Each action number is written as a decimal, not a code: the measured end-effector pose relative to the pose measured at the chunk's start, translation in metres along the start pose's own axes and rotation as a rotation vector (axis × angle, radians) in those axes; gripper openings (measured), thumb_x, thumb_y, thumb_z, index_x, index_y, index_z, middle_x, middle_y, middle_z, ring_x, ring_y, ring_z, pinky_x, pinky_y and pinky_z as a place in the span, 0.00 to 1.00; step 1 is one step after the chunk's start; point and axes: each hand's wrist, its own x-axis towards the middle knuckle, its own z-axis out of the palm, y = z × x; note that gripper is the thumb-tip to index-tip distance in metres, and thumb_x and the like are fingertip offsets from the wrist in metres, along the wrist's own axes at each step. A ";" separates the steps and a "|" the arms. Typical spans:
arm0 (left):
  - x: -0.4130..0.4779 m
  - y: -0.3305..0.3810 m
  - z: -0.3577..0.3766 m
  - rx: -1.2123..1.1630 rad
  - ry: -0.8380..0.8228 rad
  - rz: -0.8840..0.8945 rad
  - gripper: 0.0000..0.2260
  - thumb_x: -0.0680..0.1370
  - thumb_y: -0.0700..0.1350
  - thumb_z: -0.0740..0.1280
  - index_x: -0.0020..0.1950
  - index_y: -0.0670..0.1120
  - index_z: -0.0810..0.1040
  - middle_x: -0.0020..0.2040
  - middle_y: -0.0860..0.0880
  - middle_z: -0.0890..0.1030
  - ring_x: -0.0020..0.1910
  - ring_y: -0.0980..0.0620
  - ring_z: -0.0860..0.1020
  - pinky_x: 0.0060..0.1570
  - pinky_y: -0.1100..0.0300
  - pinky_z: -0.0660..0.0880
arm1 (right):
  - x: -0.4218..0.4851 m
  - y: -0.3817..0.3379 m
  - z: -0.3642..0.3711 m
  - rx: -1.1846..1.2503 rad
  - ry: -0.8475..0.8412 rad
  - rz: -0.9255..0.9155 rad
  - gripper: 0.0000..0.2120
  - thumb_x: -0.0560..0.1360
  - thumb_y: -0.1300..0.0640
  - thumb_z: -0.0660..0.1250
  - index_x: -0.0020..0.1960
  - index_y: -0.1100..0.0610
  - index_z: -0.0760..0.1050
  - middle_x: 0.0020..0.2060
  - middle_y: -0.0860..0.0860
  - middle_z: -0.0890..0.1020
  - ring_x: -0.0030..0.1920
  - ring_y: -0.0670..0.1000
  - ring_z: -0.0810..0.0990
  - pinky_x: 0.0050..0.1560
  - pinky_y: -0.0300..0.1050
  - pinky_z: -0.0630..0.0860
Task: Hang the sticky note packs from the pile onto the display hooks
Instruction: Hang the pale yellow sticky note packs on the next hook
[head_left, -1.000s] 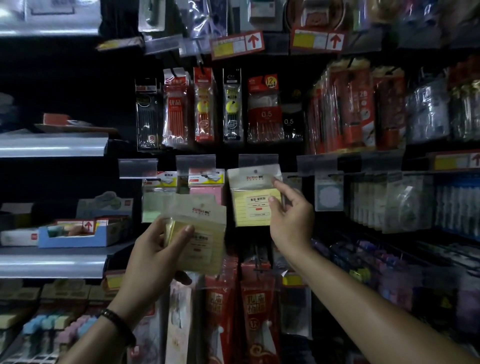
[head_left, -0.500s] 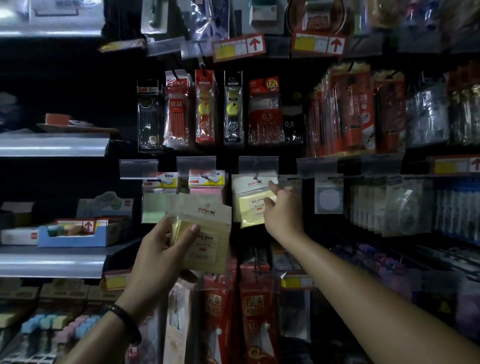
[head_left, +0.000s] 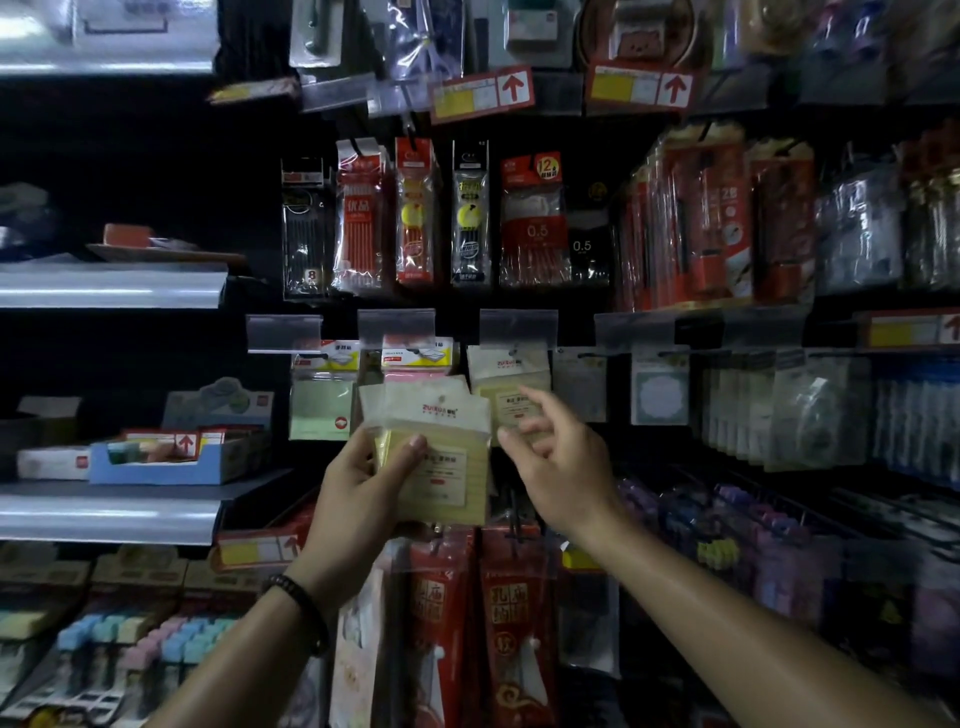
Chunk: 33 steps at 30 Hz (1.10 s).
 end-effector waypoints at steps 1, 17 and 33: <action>-0.001 0.000 0.003 -0.016 0.003 0.006 0.09 0.83 0.48 0.70 0.61 0.47 0.79 0.53 0.43 0.88 0.49 0.41 0.89 0.32 0.49 0.83 | -0.007 -0.001 0.002 0.114 -0.056 0.040 0.28 0.81 0.49 0.73 0.78 0.43 0.71 0.57 0.47 0.84 0.46 0.43 0.86 0.46 0.36 0.83; 0.001 0.008 0.011 0.208 0.032 0.120 0.07 0.80 0.49 0.74 0.56 0.51 0.80 0.47 0.47 0.87 0.31 0.55 0.83 0.21 0.60 0.70 | -0.017 0.000 0.003 0.406 -0.005 0.004 0.24 0.78 0.67 0.76 0.69 0.46 0.81 0.58 0.46 0.84 0.52 0.46 0.89 0.50 0.49 0.88; 0.000 0.002 -0.018 0.403 0.135 0.207 0.07 0.83 0.49 0.70 0.60 0.50 0.78 0.56 0.53 0.81 0.52 0.50 0.83 0.27 0.47 0.84 | 0.026 0.012 0.001 0.180 0.261 -0.195 0.20 0.80 0.64 0.73 0.70 0.51 0.81 0.59 0.41 0.83 0.59 0.42 0.83 0.61 0.40 0.82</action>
